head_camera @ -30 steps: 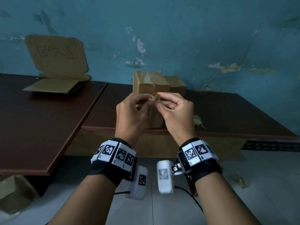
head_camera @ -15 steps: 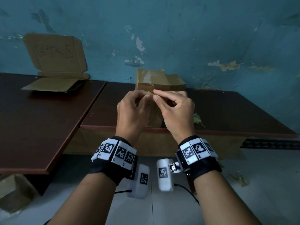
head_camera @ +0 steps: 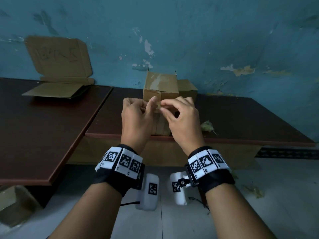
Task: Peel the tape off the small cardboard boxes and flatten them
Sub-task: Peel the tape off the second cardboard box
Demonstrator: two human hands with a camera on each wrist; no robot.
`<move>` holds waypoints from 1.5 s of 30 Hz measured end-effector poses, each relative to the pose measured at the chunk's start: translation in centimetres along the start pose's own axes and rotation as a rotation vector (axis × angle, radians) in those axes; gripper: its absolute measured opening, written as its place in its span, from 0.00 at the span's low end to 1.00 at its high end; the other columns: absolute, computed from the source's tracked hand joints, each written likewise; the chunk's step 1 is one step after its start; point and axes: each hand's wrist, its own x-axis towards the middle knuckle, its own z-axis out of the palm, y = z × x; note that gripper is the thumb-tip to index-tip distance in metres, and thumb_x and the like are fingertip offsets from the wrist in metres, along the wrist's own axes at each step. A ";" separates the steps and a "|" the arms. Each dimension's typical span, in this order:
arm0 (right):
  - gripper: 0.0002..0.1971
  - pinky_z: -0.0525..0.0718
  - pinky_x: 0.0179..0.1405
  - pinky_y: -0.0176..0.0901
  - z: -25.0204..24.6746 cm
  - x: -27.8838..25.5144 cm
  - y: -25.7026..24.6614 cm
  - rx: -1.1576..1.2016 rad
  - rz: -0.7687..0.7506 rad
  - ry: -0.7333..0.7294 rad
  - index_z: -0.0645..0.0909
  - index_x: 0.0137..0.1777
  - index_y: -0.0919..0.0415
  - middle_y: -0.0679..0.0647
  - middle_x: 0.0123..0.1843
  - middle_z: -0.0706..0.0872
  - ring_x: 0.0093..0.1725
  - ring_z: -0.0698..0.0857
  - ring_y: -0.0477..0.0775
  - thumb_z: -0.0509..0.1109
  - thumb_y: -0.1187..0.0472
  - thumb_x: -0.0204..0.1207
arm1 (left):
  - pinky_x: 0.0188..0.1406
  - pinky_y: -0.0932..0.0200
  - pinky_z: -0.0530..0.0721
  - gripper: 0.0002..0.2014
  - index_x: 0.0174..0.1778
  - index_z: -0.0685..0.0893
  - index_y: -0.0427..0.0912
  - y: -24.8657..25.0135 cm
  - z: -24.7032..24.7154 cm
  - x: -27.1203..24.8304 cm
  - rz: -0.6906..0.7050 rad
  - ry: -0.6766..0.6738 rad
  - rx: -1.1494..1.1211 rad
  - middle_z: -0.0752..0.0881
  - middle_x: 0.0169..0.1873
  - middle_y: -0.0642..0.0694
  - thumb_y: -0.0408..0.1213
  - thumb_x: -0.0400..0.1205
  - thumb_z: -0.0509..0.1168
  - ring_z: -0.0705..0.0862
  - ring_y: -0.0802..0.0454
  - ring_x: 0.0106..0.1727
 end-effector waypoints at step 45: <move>0.09 0.82 0.65 0.50 0.4 0.0 0.5 -0.115 -0.027 0.065 0.91 0.61 0.64 0.58 0.57 0.81 0.60 0.78 0.59 0.79 0.66 0.82 | 0.47 0.61 0.83 0.11 0.64 0.75 0.50 0.4 0.2 -1.1 0.209 -0.139 -0.106 0.82 0.47 0.47 0.32 0.91 0.67 0.84 0.51 0.47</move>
